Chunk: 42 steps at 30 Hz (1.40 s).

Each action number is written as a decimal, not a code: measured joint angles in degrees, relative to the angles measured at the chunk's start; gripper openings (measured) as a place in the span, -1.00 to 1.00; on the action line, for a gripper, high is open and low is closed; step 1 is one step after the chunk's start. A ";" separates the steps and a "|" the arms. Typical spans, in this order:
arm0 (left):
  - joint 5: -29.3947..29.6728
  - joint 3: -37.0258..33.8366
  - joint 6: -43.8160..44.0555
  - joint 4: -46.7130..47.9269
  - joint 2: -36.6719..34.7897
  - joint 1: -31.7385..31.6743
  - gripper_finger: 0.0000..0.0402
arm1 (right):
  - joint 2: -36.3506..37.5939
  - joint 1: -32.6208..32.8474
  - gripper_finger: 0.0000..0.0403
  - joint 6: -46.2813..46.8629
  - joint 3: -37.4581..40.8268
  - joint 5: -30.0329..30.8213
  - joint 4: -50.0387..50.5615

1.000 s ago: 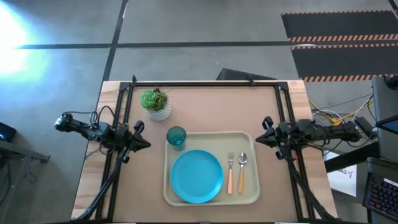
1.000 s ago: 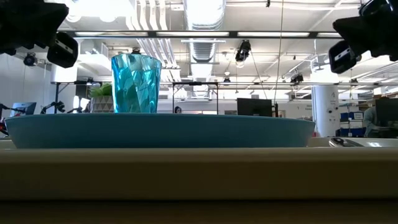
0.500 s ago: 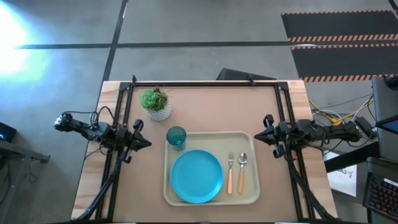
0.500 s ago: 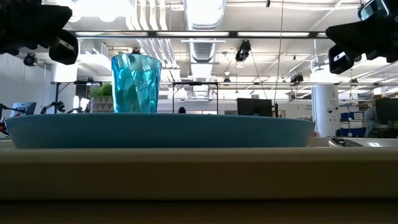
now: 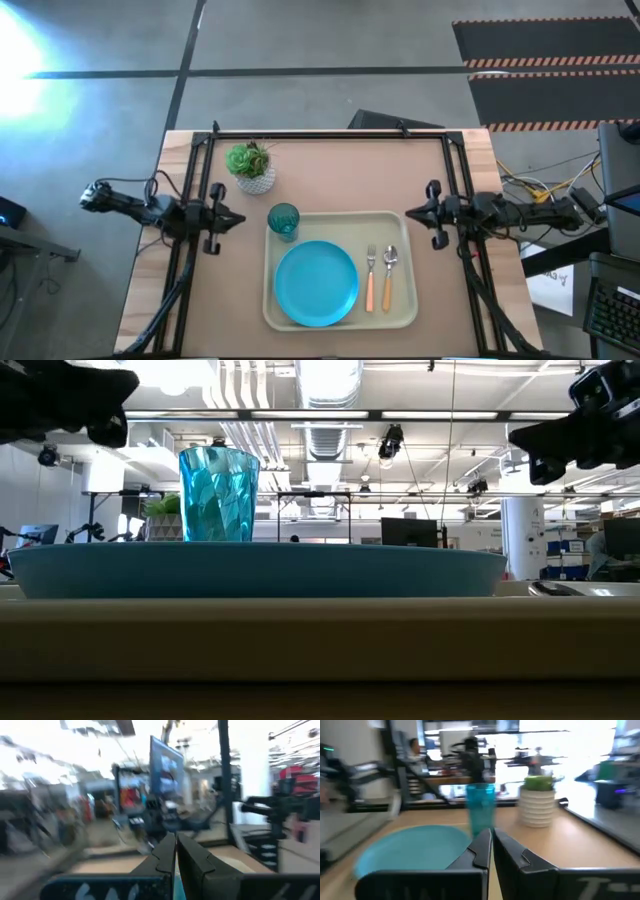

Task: Pick and place plate/cup/fork/spoon on tray
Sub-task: Return to Home Position

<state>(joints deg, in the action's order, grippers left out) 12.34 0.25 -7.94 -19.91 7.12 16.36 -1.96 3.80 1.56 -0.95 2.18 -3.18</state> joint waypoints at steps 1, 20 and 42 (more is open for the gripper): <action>0.04 0.00 -2.15 -1.53 0.40 -0.60 -1.00 | 0.04 -0.77 -0.96 -1.06 0.00 1.04 -0.14; -7.10 0.00 -1.68 -5.03 13.42 -14.88 -1.00 | 0.30 -33.42 -0.96 -2.45 0.00 -16.67 -5.68; -19.41 1.35 10.32 -19.11 28.34 -15.08 -1.00 | -13.35 -17.56 -0.96 4.99 0.00 -27.53 -16.15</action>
<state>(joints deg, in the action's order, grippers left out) -7.07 1.60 2.39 -39.02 35.46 1.28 -15.31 -13.76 6.55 -0.95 -25.35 -19.33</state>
